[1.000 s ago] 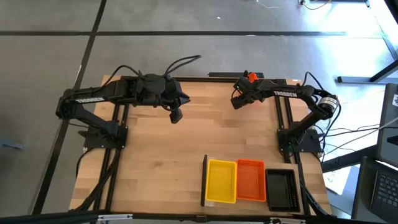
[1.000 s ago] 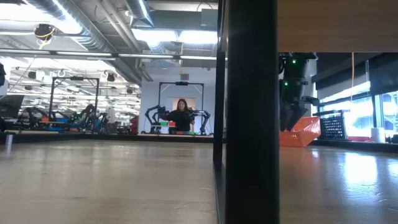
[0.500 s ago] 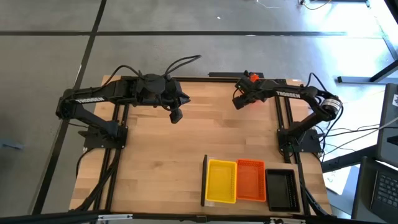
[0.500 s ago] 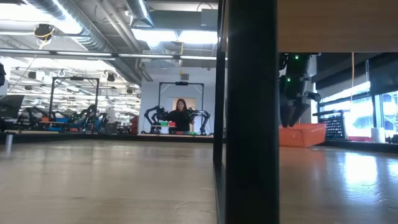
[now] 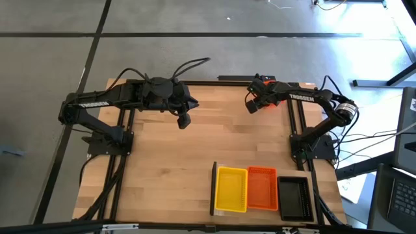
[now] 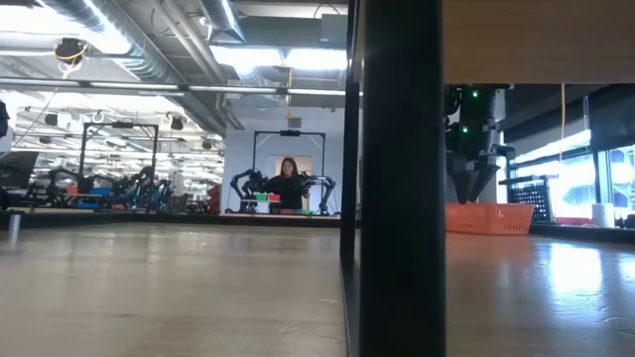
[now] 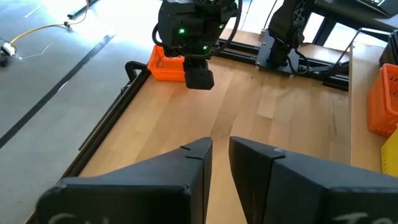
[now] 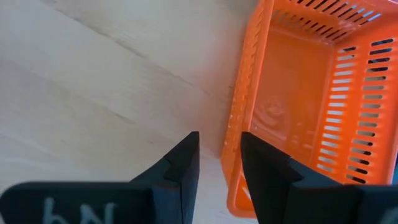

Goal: Stack baskets on shelf by color
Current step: Stack the orange bin on top of the orange bin

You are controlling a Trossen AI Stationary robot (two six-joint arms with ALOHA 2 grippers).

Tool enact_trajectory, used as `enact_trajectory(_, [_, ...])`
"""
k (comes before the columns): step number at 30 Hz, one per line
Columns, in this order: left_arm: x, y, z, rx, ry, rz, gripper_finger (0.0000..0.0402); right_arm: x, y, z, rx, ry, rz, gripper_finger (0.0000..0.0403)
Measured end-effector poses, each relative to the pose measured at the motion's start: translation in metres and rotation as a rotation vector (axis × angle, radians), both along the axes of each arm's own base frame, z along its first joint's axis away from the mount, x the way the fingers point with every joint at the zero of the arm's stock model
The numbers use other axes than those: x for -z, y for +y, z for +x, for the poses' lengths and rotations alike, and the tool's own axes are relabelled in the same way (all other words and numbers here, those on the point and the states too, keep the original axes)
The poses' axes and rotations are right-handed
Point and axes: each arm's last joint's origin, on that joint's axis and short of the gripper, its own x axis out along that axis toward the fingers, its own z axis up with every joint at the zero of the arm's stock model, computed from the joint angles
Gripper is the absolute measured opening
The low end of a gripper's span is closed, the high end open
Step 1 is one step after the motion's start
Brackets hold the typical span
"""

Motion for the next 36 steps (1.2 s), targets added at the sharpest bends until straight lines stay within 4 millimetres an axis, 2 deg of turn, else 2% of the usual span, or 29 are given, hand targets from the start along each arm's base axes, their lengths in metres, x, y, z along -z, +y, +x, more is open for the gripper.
enact_trajectory(14, [0.0,0.0,0.0,0.0,0.0,0.0,0.0047,0.0,-0.002,-0.003,0.07,0.007,-0.028,0.0116])
enact_trajectory(29, [0.0,0.0,0.0,0.0,0.0,0.0,0.0047,0.023,-0.02,-0.008,0.046,0.068,0.07,0.0113])
enact_trajectory(32, [0.0,-0.001,0.0,-0.002,-0.006,-0.016,0.0047,0.025,-0.021,-0.009,0.025,0.052,0.102,0.0086])
enact_trajectory(36, [0.0,-0.004,0.0,0.006,-0.005,-0.015,0.0047,0.023,-0.02,-0.007,-0.03,0.027,0.122,0.0014])
